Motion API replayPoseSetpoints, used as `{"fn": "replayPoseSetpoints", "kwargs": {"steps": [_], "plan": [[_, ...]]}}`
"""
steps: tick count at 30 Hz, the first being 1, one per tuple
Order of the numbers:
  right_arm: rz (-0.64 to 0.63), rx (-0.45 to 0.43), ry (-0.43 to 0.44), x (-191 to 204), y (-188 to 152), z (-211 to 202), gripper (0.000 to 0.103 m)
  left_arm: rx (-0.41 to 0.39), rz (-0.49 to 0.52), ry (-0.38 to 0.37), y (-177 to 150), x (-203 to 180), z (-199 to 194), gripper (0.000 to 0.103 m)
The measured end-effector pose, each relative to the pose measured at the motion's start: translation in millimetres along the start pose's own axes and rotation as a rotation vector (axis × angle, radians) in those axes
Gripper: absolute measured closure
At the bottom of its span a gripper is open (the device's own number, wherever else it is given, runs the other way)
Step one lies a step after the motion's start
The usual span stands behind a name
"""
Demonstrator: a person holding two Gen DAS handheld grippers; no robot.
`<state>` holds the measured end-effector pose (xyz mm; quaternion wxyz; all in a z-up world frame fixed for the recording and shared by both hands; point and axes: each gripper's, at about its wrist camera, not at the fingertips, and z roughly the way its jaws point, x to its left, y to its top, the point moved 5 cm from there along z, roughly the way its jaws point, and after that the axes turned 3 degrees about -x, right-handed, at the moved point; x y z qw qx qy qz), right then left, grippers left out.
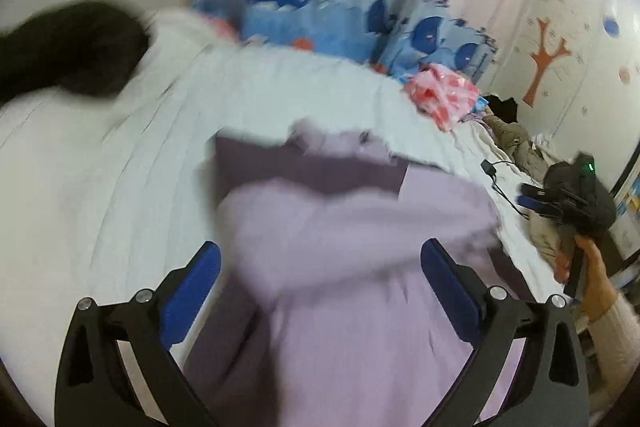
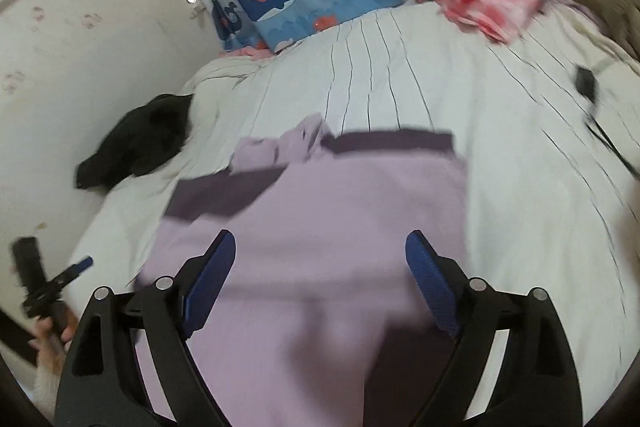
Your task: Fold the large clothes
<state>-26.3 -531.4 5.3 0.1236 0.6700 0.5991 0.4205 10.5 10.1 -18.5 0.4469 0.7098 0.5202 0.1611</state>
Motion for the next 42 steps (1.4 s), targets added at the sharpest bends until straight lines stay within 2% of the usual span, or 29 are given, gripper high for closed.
{"fn": "replayPoseSetpoints", "kwargs": {"steps": [2, 3, 4, 5, 6, 7, 10, 12, 15, 17, 18, 19, 20, 22, 25, 28, 30, 32, 33, 35, 38, 42], "plan": [[-0.047, 0.021, -0.102, -16, 6, 51, 0.020, -0.016, 0.080, 0.068, 12, -15, 45, 0.007], [-0.042, 0.086, -0.195, -36, 2, 85, 0.021, 0.020, 0.098, 0.118, 10, -11, 73, 0.008], [0.003, 0.166, -0.227, -57, -8, 115, 0.022, 0.062, 0.098, 0.155, 7, -7, 94, 0.008], [0.043, 0.225, -0.228, -68, -15, 146, 0.022, 0.160, 0.082, 0.205, -5, 2, 131, 0.009], [0.045, 0.239, -0.232, -78, -21, 158, 0.022, 0.225, 0.060, 0.229, -18, 14, 153, 0.009], [0.044, 0.231, -0.230, -78, -19, 158, 0.022, 0.250, 0.037, 0.229, -32, 24, 167, 0.009], [0.015, 0.206, -0.253, -61, -3, 141, 0.022, 0.202, 0.040, 0.256, -31, 24, 157, 0.009], [-0.063, 0.101, -0.254, -43, 18, 123, 0.022, 0.181, 0.056, 0.274, -32, 21, 152, 0.009], [-0.033, 0.029, -0.255, -43, 37, 119, 0.016, 0.169, 0.053, 0.275, -34, 22, 150, 0.009], [0.022, 0.063, -0.264, -57, 35, 137, 0.015, 0.158, 0.052, 0.273, -35, 22, 149, 0.009], [0.033, 0.137, -0.313, -73, 26, 162, 0.015, 0.151, 0.051, 0.271, -35, 21, 150, 0.008], [0.023, 0.195, -0.340, -83, 10, 175, 0.009, 0.143, 0.049, 0.264, -34, 18, 150, 0.007], [0.020, 0.203, -0.346, -92, -1, 187, 0.006, 0.134, 0.048, 0.260, -38, 22, 146, 0.007], [0.091, 0.192, -0.321, -101, -1, 183, 0.006, 0.132, 0.045, 0.263, -42, 22, 148, 0.007], [0.107, 0.191, -0.318, -99, 6, 173, 0.007, 0.133, 0.042, 0.269, -43, 23, 149, 0.007], [0.079, 0.052, -0.317, -84, 17, 134, 0.007, 0.125, 0.047, 0.276, -43, 23, 149, 0.007], [0.051, 0.021, -0.318, -79, 12, 120, 0.007, 0.120, 0.045, 0.275, -44, 23, 148, 0.007], [0.043, 0.089, -0.345, -90, -5, 131, 0.007, 0.114, 0.046, 0.276, -45, 23, 148, 0.007], [0.084, 0.140, -0.312, -103, -21, 144, 0.007, 0.112, 0.048, 0.275, -45, 22, 147, 0.007], [0.201, 0.141, -0.219, -120, -32, 153, 0.006, 0.107, 0.051, 0.275, -46, 21, 147, 0.007], [0.173, 0.147, -0.242, -115, -31, 157, 0.006, 0.105, 0.050, 0.278, -47, 22, 148, 0.007], [0.198, 0.169, -0.213, -113, -33, 154, 0.006, 0.124, 0.034, 0.259, -47, 26, 150, 0.007]]}}
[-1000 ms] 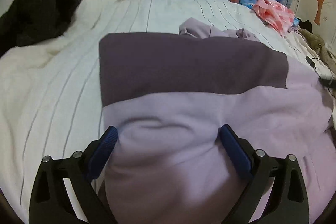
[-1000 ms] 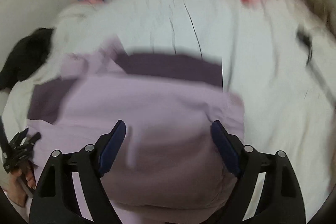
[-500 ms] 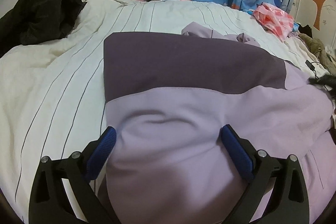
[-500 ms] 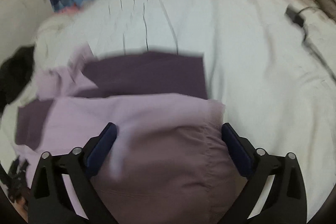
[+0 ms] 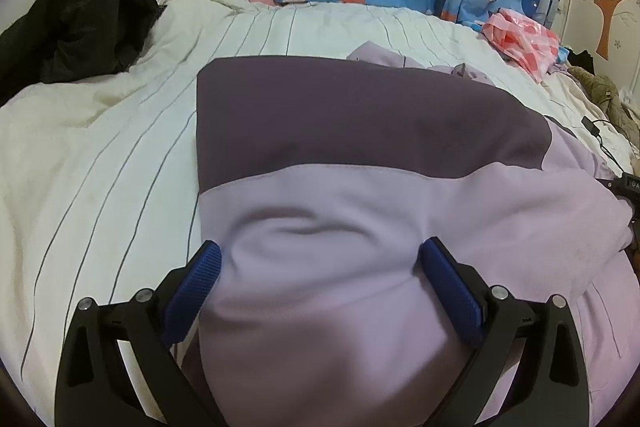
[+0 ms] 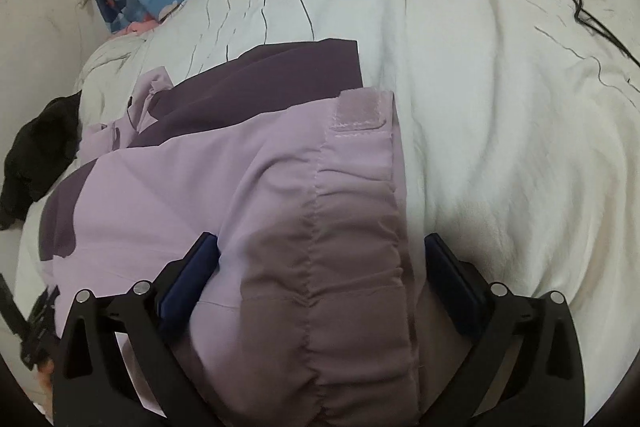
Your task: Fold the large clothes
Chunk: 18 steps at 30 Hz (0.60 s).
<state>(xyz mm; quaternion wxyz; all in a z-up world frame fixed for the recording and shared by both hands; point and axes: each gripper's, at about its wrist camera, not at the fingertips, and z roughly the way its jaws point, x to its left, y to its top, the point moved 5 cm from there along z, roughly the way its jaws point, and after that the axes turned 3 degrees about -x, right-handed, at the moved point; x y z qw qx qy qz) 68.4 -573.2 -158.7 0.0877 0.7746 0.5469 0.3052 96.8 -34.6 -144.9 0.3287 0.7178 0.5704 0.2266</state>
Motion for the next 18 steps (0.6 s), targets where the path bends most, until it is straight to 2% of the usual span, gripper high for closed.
{"fn": "replayPoseSetpoints", "kwargs": {"steps": [2, 3, 6, 7, 9, 12, 13, 14, 15, 16, 18], "plan": [[0.048, 0.036, 0.023, -7, 2, -12, 0.006, 0.061, -0.015, -0.064, 2, 6, -4, 0.007], [0.081, 0.039, 0.045, -9, -2, -28, 0.006, 0.098, -0.042, -0.128, 2, 13, -14, 0.007], [0.022, 0.038, 0.109, -12, -25, -75, 0.006, 0.149, -0.163, -0.280, -7, 50, -59, 0.007], [0.001, 0.061, 0.127, -17, -42, -91, 0.006, 0.155, -0.189, -0.306, -14, 62, -73, 0.007], [-0.010, 0.137, 0.192, -30, -84, -116, 0.006, 0.197, -0.239, -0.352, -42, 91, -99, 0.007], [0.040, 0.242, 0.294, -57, -149, -145, 0.006, 0.349, -0.300, -0.414, -111, 121, -124, 0.007], [0.054, 0.255, 0.344, -65, -171, -158, 0.006, 0.356, -0.308, -0.462, -133, 123, -137, 0.007], [0.067, 0.261, 0.390, -69, -186, -169, 0.006, 0.319, -0.302, -0.496, -142, 124, -150, 0.007], [0.088, 0.273, 0.433, -73, -199, -178, 0.006, 0.306, -0.325, -0.562, -154, 123, -165, 0.007], [0.119, 0.294, 0.474, -78, -216, -187, 0.006, 0.343, -0.412, -0.673, -171, 122, -177, 0.007], [0.162, 0.334, 0.527, -86, -244, -199, 0.006, 0.384, -0.509, -0.786, -197, 115, -191, 0.007]]}}
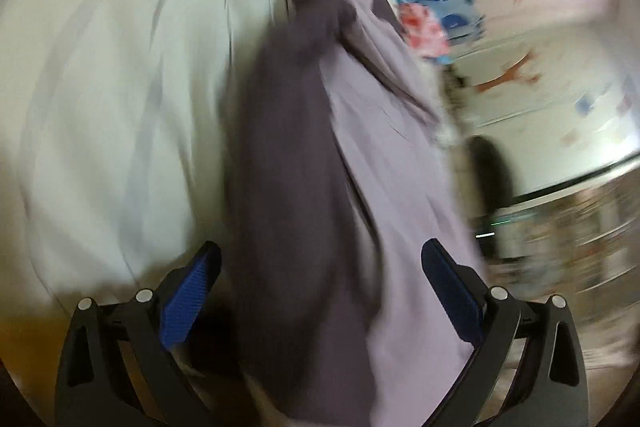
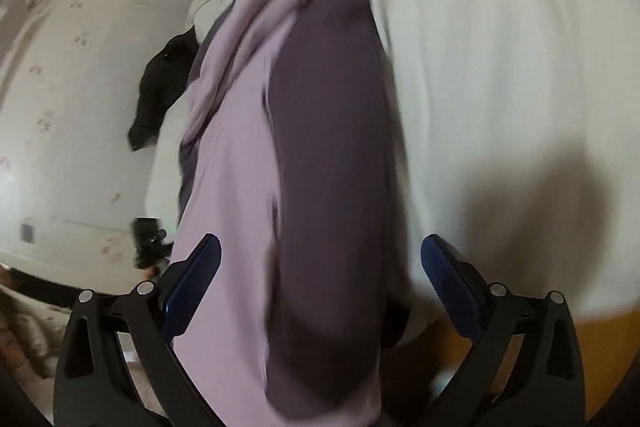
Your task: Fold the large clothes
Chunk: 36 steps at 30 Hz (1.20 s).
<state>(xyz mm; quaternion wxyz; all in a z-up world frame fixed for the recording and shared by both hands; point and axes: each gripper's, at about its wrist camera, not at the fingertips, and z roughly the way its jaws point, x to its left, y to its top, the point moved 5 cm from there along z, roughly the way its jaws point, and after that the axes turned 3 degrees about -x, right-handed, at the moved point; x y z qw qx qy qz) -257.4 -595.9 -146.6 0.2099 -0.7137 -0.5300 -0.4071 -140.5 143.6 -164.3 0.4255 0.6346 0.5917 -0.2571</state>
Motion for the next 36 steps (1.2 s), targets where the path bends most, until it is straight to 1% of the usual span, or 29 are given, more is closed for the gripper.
{"fn": "replayPoseSetpoints", "kwargs": {"steps": [2, 4, 7, 10, 12, 13, 14, 15, 16, 17, 18, 19, 20, 21, 22, 23, 25, 27, 30, 31, 32, 33, 34, 35, 36], "plan": [[0.031, 0.040, 0.086, -5, -21, 0, 0.006, 0.036, 0.010, -0.056, -29, -1, 7, 0.007], [0.060, 0.080, 0.148, -7, -40, 4, 0.006, 0.091, -0.025, -0.143, -58, -1, 21, 0.007], [0.073, 0.106, 0.236, -5, -55, 13, 0.006, 0.110, -0.052, -0.206, -80, -4, 35, 0.007], [0.082, 0.096, 0.275, -3, -55, 16, 0.006, 0.076, -0.083, -0.220, -81, -7, 40, 0.007], [0.070, 0.081, 0.312, 2, -56, 17, 0.006, 0.014, -0.102, -0.194, -77, -9, 36, 0.007], [0.060, 0.068, 0.324, 6, -55, 18, 0.007, -0.017, -0.110, -0.173, -75, -9, 32, 0.010], [0.048, 0.057, 0.339, 9, -57, 16, 0.013, -0.039, -0.113, -0.145, -73, -10, 28, 0.016], [0.026, 0.047, 0.340, 12, -57, 12, 0.019, -0.047, -0.113, -0.119, -71, -10, 26, 0.031], [0.001, 0.038, 0.326, 16, -58, 12, 0.032, -0.050, -0.111, -0.100, -71, -11, 25, 0.044], [-0.017, 0.026, 0.317, 20, -57, 15, 0.045, -0.058, -0.109, -0.083, -72, -13, 24, 0.049], [-0.025, 0.015, 0.320, 21, -55, 13, 0.052, -0.069, -0.110, -0.071, -72, -15, 22, 0.058], [-0.043, -0.013, 0.321, 23, -56, 11, 0.065, -0.079, -0.112, -0.052, -72, -18, 21, 0.066], [-0.055, -0.038, 0.315, 26, -56, 9, 0.071, -0.093, -0.112, -0.046, -71, -23, 18, 0.070], [-0.061, -0.055, 0.316, 27, -59, 7, 0.074, -0.114, -0.109, -0.049, -70, -29, 13, 0.077], [-0.072, -0.079, 0.327, 32, -59, 3, 0.078, -0.134, -0.104, -0.063, -67, -36, 7, 0.080], [-0.084, -0.118, 0.357, 41, -58, -4, 0.082, -0.161, -0.087, -0.090, -65, -47, -2, 0.081], [-0.106, -0.170, 0.401, 62, -59, -13, 0.085, -0.200, -0.038, -0.131, -61, -72, -18, 0.084], [-0.152, -0.200, 0.438, 82, -61, -30, 0.085, -0.233, 0.023, -0.185, -63, -97, -34, 0.085], [-0.219, -0.204, 0.495, 107, -68, -50, 0.085, -0.239, 0.104, -0.222, -67, -123, -50, 0.085], [-0.236, -0.198, 0.506, 114, -69, -53, 0.085, -0.229, 0.125, -0.229, -70, -126, -52, 0.085], [-0.244, -0.183, 0.515, 114, -72, -57, 0.085, -0.193, 0.136, -0.237, -75, -124, -54, 0.085], [-0.250, -0.164, 0.502, 112, -75, -59, 0.085, -0.139, 0.137, -0.224, -81, -115, -52, 0.084], [-0.243, -0.147, 0.482, 105, -78, -61, 0.082, -0.116, 0.130, -0.209, -81, -108, -46, 0.081], [-0.211, -0.112, 0.461, 92, -82, -56, 0.079, -0.065, 0.093, -0.194, -86, -88, -38, 0.079], [-0.192, -0.090, 0.444, 83, -85, -52, 0.076, -0.031, 0.052, -0.185, -91, -69, -33, 0.075]]}}
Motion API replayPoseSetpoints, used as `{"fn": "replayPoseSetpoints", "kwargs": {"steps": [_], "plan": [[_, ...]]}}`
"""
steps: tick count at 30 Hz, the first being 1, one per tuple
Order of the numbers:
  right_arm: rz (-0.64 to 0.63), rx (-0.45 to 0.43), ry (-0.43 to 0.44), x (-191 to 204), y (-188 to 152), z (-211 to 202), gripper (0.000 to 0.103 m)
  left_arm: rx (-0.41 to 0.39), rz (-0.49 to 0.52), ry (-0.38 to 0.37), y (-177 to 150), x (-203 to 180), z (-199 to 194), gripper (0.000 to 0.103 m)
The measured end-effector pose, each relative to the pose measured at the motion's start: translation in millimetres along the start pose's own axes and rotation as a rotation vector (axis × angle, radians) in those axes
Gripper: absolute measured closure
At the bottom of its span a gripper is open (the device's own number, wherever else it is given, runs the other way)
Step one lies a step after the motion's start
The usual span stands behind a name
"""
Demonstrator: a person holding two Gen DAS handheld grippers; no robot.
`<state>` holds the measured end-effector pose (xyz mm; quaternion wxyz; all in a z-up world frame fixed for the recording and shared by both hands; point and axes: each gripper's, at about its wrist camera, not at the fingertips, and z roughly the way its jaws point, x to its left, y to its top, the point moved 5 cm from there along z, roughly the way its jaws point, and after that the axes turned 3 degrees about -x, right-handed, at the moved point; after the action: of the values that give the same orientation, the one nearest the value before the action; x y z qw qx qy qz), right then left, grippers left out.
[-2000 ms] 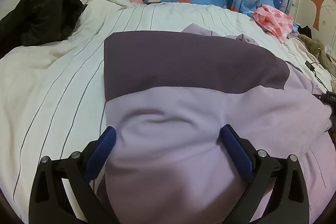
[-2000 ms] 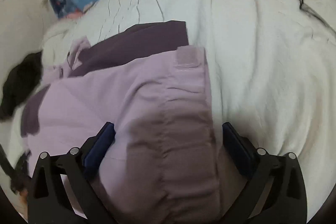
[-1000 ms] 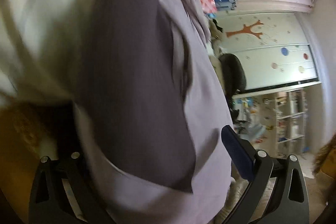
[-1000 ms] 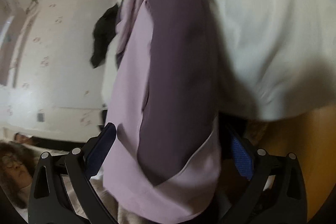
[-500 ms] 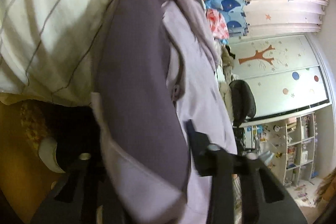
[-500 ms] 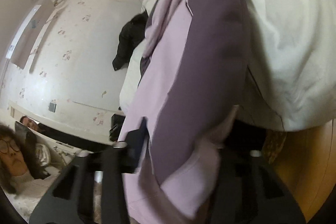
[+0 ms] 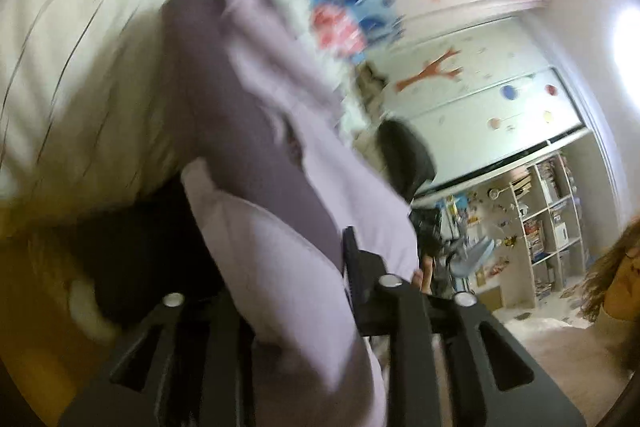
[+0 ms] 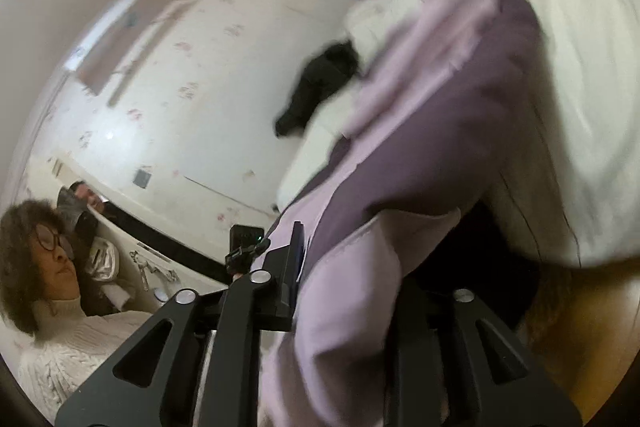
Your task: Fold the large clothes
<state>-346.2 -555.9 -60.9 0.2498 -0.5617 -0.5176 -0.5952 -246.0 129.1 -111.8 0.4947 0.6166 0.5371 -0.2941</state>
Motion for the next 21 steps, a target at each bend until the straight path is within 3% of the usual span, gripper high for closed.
{"fn": "replayPoseSetpoints", "kwargs": {"steps": [2, 4, 6, 9, 10, 11, 13, 15, 21], "plan": [[0.076, 0.037, -0.059, -30, -14, -1, 0.062, 0.016, -0.064, 0.007, -9, 29, 0, 0.070], [0.134, 0.064, -0.090, -52, -23, -9, 0.037, -0.003, -0.099, -0.005, -11, 44, -2, 0.049], [0.191, 0.076, -0.100, -72, -33, -9, 0.035, -0.022, -0.108, -0.022, -13, 51, 0, 0.031], [0.188, 0.072, -0.067, -70, -34, -3, 0.035, 0.000, -0.127, -0.057, -13, 52, 15, 0.029], [0.173, 0.064, -0.051, -67, -31, -1, 0.042, 0.007, -0.116, -0.057, -10, 48, 23, 0.029], [0.150, 0.053, -0.037, -60, -29, 2, 0.054, 0.003, -0.104, -0.048, -9, 44, 27, 0.030], [0.101, 0.023, -0.020, -45, -22, 7, 0.070, -0.037, -0.079, -0.061, 0, 26, 30, 0.060], [0.066, -0.028, 0.027, -30, -13, 5, 0.076, -0.100, -0.038, -0.083, 7, 6, 19, 0.073], [-0.083, -0.114, 0.166, 41, 14, 5, 0.076, -0.180, 0.136, -0.157, 20, -71, -1, 0.077]]}}
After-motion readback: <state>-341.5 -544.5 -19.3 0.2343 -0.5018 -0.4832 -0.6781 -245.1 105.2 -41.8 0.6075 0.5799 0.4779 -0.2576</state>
